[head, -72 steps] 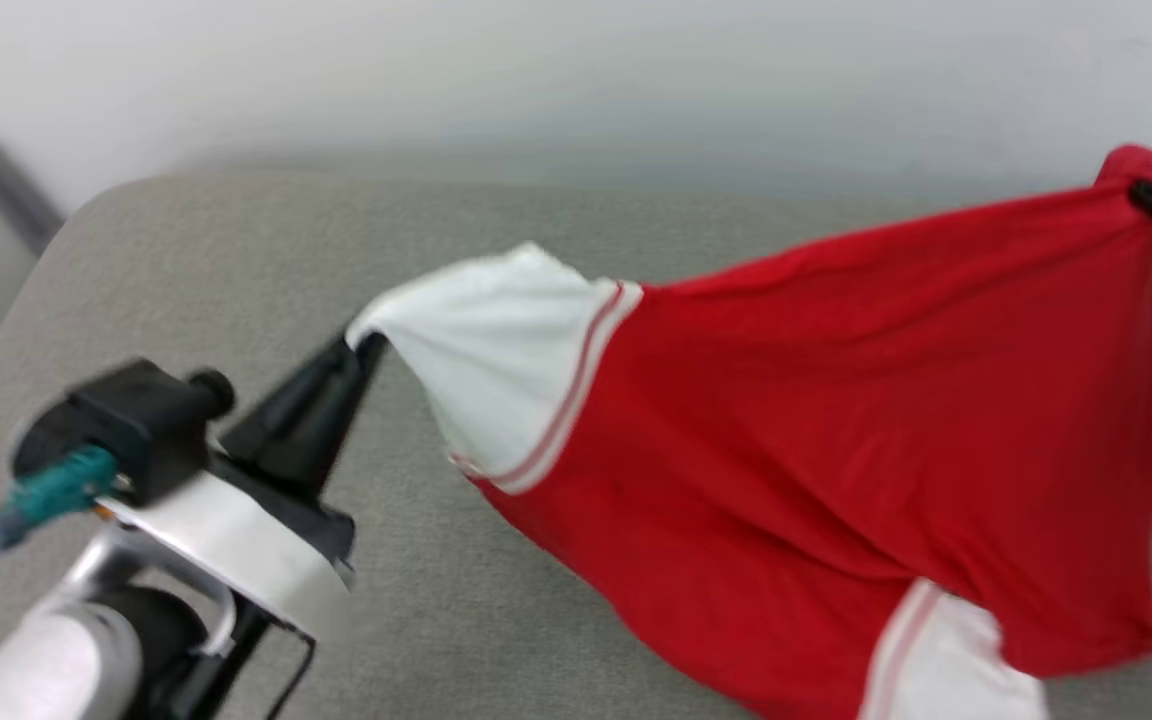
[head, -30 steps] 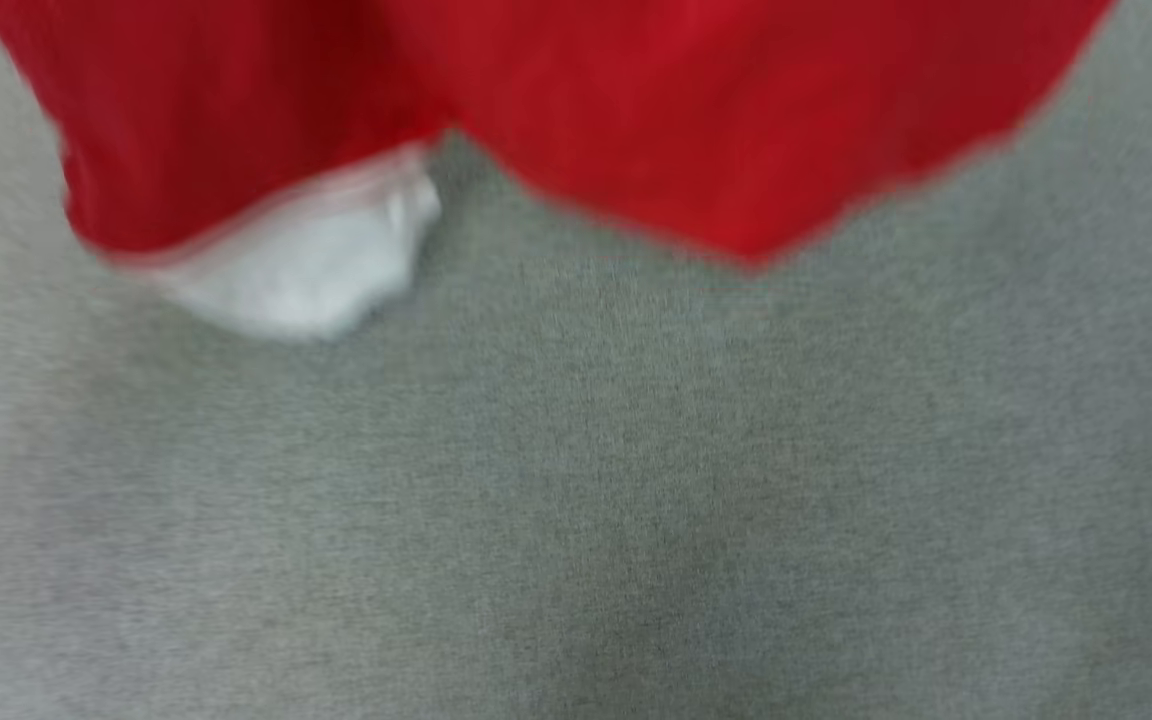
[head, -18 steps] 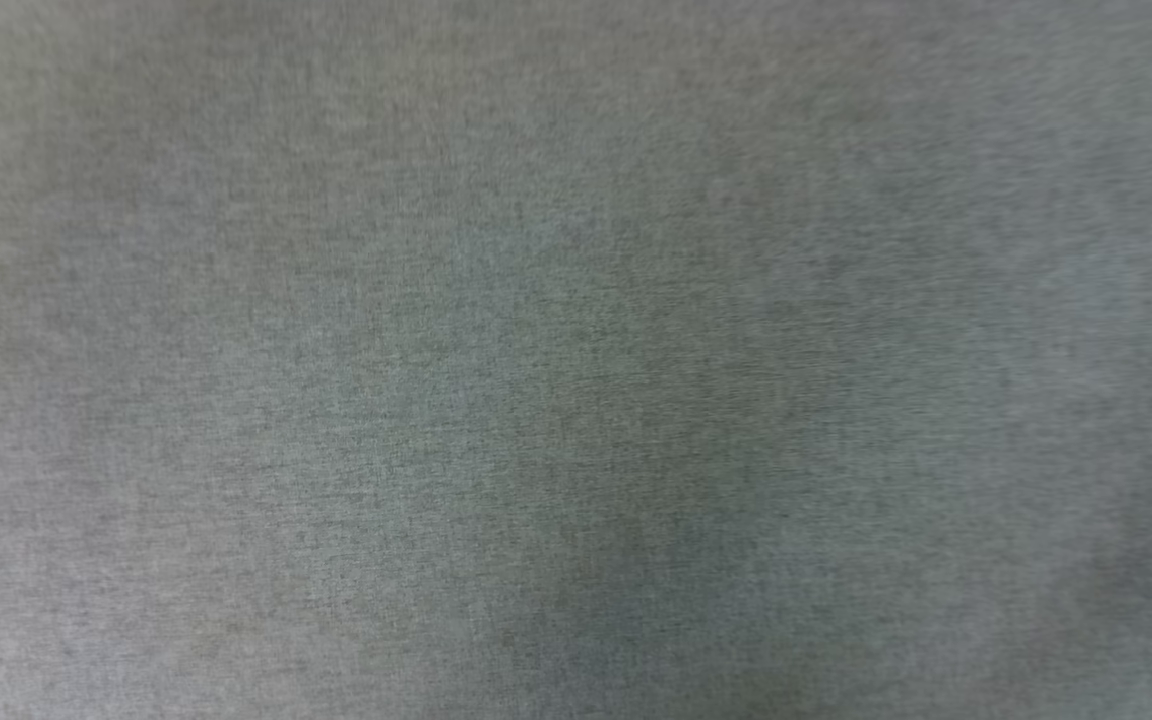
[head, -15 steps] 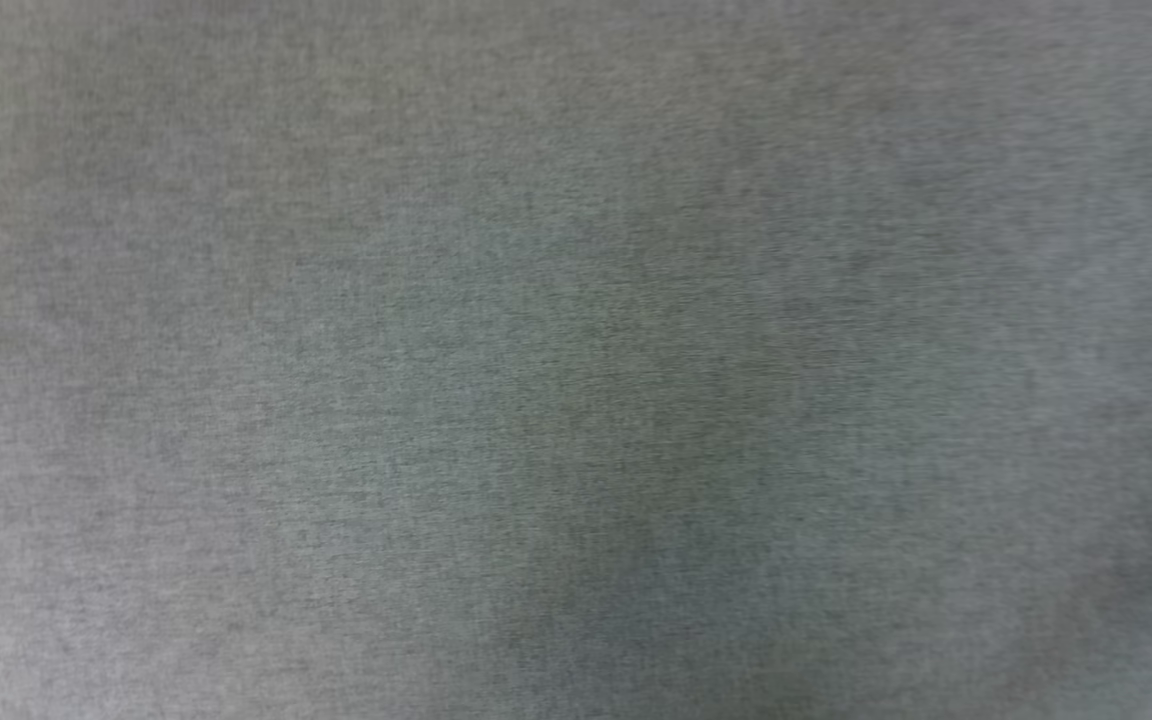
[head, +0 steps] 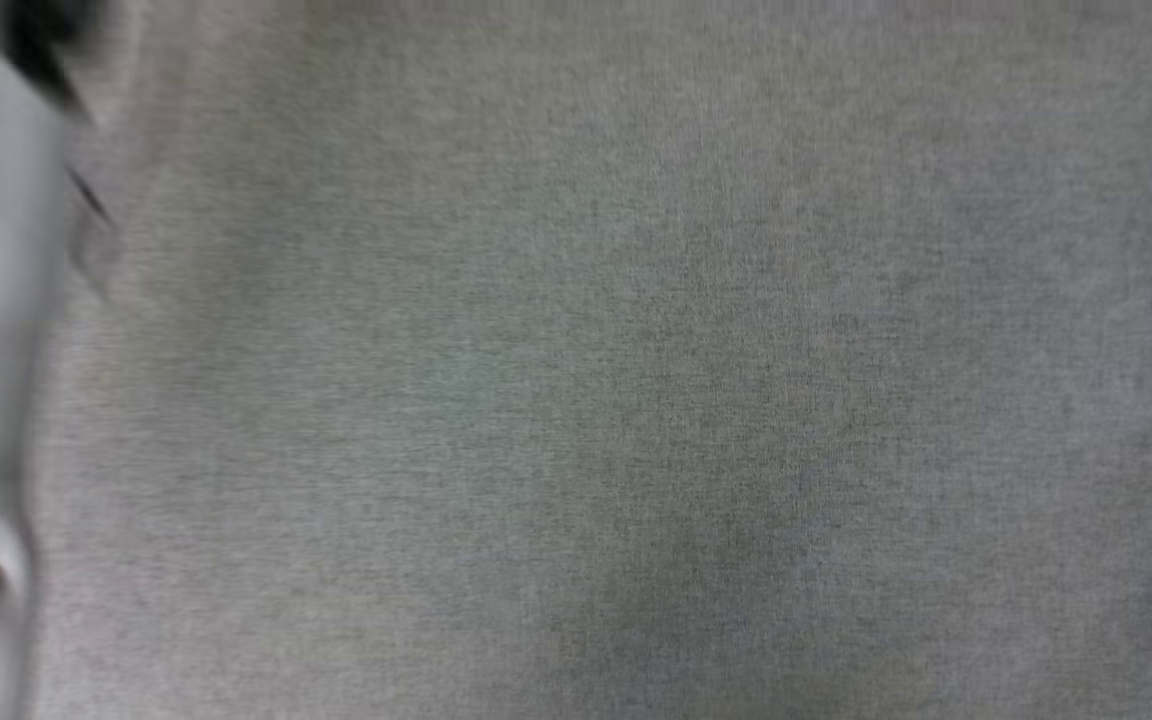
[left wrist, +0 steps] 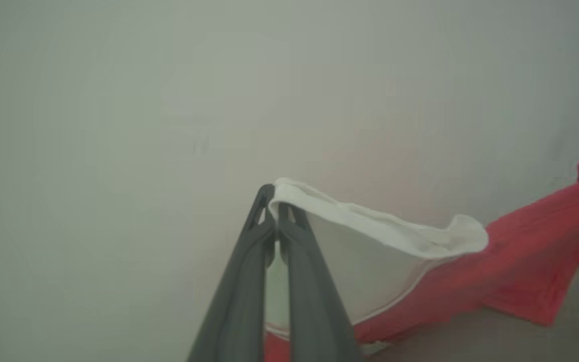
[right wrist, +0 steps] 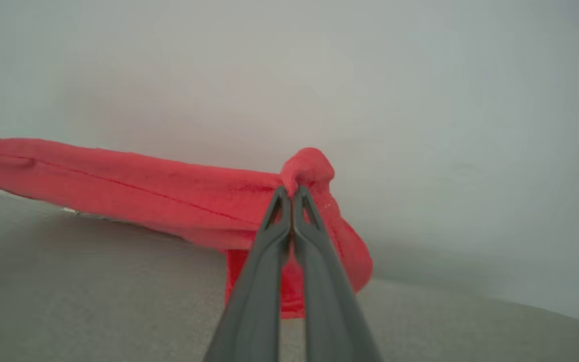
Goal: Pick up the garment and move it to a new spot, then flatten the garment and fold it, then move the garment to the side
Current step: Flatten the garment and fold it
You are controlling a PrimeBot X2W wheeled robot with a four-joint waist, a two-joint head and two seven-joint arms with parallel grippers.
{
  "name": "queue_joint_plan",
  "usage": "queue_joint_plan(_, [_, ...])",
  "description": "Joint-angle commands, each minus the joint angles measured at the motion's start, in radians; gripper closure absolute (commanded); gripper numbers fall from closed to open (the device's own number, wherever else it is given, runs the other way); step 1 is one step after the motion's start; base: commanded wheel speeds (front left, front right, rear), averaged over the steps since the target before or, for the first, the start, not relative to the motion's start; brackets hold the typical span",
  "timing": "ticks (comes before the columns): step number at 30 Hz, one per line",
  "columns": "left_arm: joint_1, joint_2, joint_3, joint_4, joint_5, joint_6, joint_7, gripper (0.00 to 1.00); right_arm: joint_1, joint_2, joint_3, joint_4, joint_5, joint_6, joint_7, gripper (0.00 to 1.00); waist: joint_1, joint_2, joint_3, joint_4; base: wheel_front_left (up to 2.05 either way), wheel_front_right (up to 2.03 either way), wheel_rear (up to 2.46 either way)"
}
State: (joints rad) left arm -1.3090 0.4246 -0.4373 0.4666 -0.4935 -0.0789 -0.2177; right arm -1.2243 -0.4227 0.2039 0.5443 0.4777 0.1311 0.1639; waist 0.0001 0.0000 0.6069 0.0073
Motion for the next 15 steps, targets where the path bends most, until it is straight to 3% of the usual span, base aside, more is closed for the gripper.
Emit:
queue_joint_plan(1, [0.046,-0.006,-0.007,-0.006,-0.005,0.003,-0.008,1.00,0.047,-0.002,0.009,0.007,0.009,-0.001,-0.007,1.00,-0.0001,0.0000,-0.044,0.021,0.00,0.00,0.00])
queue_joint_plan(8, [0.441,-0.009,-0.036,-0.078,-0.057,0.057,-0.020,1.00,0.348,-0.031,0.061,-0.008,0.055,-0.001,-0.045,1.00,-0.0001,0.0000,-0.190,0.056,0.00,0.00,0.00])
queue_joint_plan(15, [0.796,0.049,-0.083,-0.220,-0.102,0.109,0.049,1.00,0.623,-0.056,0.086,-0.060,0.110,-0.001,-0.069,1.00,-0.0001,0.0000,-0.331,0.069,0.00,0.00,0.00])
